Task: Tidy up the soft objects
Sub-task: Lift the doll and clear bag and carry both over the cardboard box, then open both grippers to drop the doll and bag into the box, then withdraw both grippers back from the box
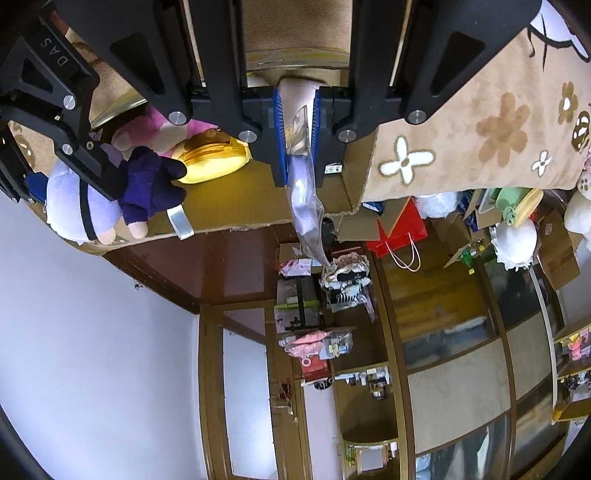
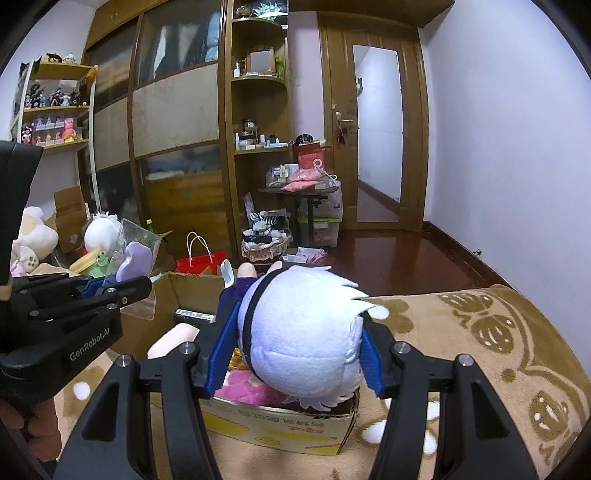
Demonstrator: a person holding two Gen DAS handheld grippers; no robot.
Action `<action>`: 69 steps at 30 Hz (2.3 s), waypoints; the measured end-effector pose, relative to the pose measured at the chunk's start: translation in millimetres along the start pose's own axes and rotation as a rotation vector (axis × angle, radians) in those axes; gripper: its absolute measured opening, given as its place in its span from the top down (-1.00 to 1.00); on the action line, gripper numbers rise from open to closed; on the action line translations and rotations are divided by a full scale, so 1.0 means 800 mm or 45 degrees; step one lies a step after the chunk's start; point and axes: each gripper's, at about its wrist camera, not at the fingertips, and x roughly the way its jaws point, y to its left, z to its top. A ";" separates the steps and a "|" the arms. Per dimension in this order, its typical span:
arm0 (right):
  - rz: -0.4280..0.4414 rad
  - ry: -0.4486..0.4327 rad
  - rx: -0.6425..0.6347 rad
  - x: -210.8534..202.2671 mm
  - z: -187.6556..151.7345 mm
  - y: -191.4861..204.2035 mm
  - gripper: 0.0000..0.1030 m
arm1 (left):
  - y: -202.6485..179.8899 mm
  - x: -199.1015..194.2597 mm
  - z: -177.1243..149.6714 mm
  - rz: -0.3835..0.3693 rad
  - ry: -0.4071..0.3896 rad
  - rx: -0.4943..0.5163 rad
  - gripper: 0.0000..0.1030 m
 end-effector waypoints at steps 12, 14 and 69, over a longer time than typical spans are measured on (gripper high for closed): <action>0.003 0.020 0.034 0.012 -0.009 -0.005 -0.21 | 0.003 0.027 -0.013 -0.018 0.096 -0.007 0.74; 0.009 0.023 0.040 0.013 -0.010 -0.006 -0.21 | 0.004 0.029 -0.015 -0.020 0.107 -0.010 0.73; -0.007 -0.042 0.092 -0.118 0.017 -0.021 -1.00 | 0.006 -0.110 -0.041 0.065 0.052 0.010 -0.87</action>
